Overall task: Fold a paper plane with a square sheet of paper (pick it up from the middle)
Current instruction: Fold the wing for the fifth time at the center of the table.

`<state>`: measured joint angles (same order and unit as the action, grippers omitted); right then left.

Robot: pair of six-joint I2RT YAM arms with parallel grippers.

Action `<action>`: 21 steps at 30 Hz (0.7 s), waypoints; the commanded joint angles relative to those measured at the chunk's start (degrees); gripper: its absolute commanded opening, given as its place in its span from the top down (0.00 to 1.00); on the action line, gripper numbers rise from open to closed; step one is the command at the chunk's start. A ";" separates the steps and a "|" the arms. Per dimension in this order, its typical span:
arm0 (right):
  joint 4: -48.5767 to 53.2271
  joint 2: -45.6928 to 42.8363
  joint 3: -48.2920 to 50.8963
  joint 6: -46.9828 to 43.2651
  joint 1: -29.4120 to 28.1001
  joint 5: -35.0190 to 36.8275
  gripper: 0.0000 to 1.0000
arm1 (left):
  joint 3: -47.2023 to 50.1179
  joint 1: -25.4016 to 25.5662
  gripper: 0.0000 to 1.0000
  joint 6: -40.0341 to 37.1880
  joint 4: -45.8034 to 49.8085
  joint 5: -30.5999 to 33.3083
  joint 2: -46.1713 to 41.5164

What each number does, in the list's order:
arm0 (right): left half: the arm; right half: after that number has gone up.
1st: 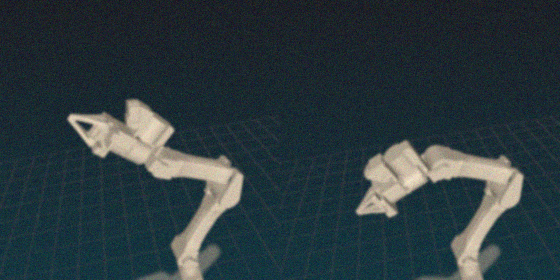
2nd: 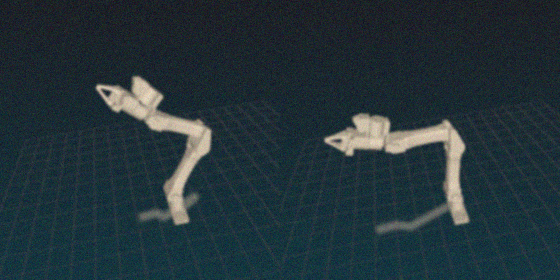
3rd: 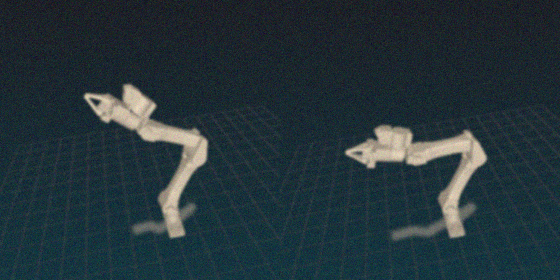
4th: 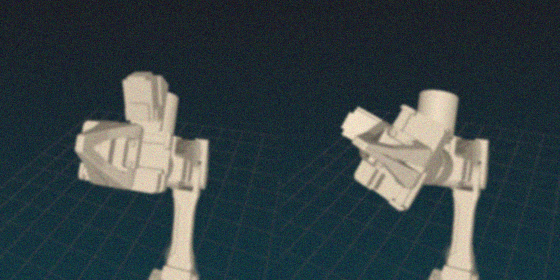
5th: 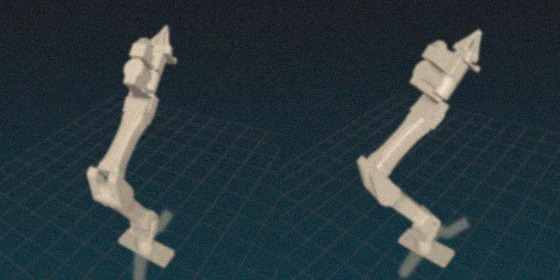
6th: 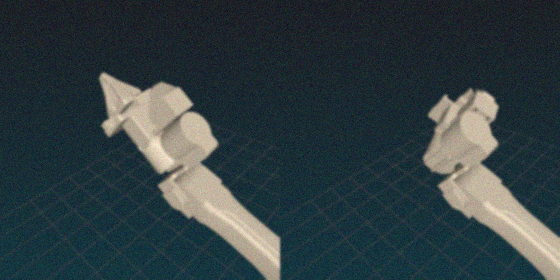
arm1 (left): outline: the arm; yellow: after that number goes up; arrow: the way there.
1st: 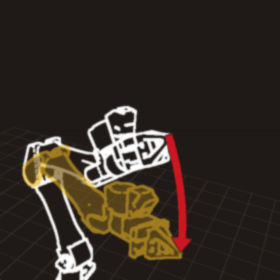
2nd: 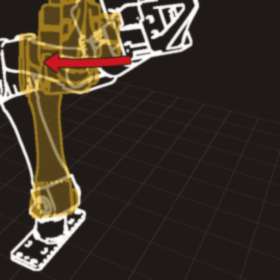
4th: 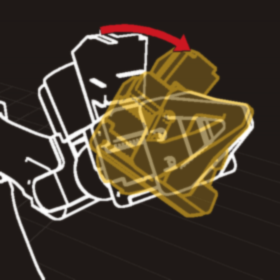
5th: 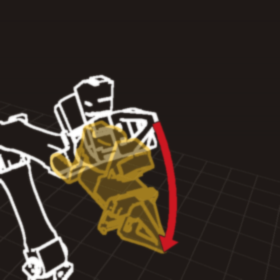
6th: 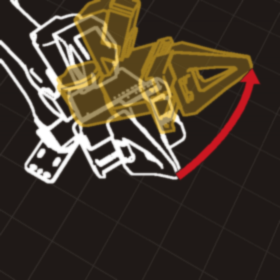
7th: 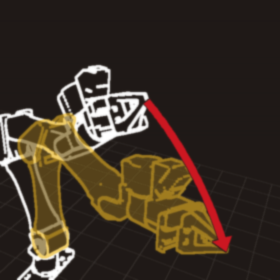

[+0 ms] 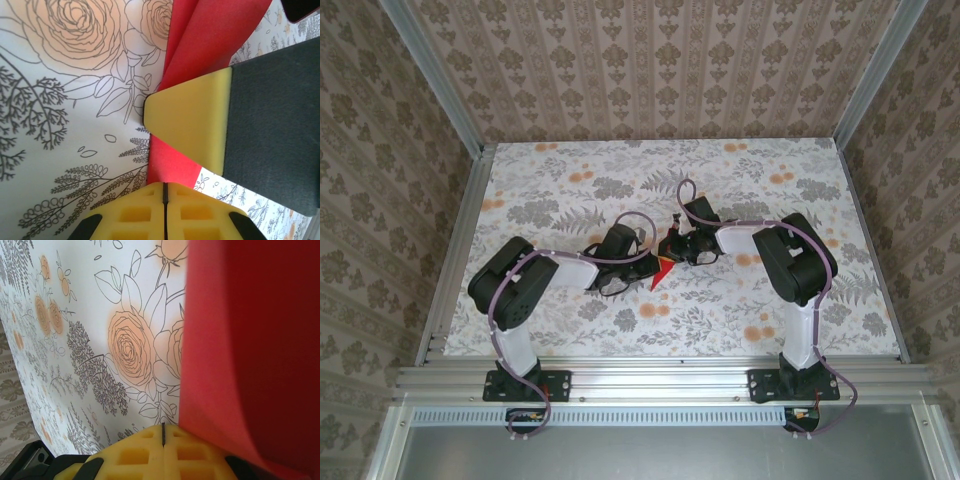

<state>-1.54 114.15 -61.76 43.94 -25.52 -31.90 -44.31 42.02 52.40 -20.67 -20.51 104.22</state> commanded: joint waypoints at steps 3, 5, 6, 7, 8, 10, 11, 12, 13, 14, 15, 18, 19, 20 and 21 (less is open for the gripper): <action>3.10 -1.90 0.94 1.13 0.12 0.57 0.96 | 0.38 1.13 0.93 -4.65 10.17 -0.24 -0.34; 3.10 -2.59 0.83 1.40 -0.13 -0.05 0.96 | 0.46 1.13 0.94 -5.36 11.74 0.32 -0.34; 3.12 -2.91 0.85 1.63 -0.40 -0.41 0.96 | 0.52 1.13 0.94 -5.46 12.11 0.71 -0.24; 3.24 -3.15 0.85 1.81 -0.70 -0.74 0.96 | 0.34 1.09 0.94 -5.51 12.46 0.90 0.00; 3.22 -3.37 0.92 1.99 -0.92 -0.93 0.96 | 0.16 1.07 0.95 -5.56 12.65 0.85 0.32; 3.54 -3.61 1.46 2.52 -1.44 -0.98 0.96 | -0.22 1.21 0.95 -5.45 12.71 0.99 0.88; 3.32 -3.55 1.78 2.74 -1.53 -1.13 0.96 | -0.23 1.22 0.95 -5.47 12.67 1.04 1.06; 3.34 -3.41 2.10 2.82 -1.57 -0.91 0.96 | -0.32 1.22 0.95 -5.45 12.67 1.09 1.20; 3.56 -3.01 2.36 2.99 -1.55 -0.52 0.96 | -0.25 1.22 0.95 -5.45 12.66 1.13 1.16; 3.88 -2.59 2.43 2.87 -1.55 -0.27 0.96 | -0.25 1.22 0.95 -5.47 12.73 1.18 1.20; 3.87 -1.95 2.40 2.62 -1.55 -0.11 0.96 | -0.28 1.19 0.96 -5.65 12.87 1.09 1.17; 4.99 -0.11 1.46 1.67 -1.38 1.29 0.96 | -0.33 1.18 0.96 -6.14 13.81 0.87 0.94; 5.75 0.28 0.85 1.08 -1.17 2.10 0.96 | -0.22 1.22 0.96 -6.34 14.15 0.70 0.89; 6.07 0.46 0.38 0.60 -0.90 2.81 0.97 | -0.27 1.31 0.96 -6.56 14.45 0.52 0.94; 6.47 0.76 -0.26 0.13 -0.54 3.66 0.97 | -0.24 1.31 0.96 -6.85 14.96 0.26 0.89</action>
<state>0.64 112.68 -60.77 45.28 -26.55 -31.66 -45.80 42.70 47.86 -15.35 -20.58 103.77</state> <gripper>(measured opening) 0.048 0.056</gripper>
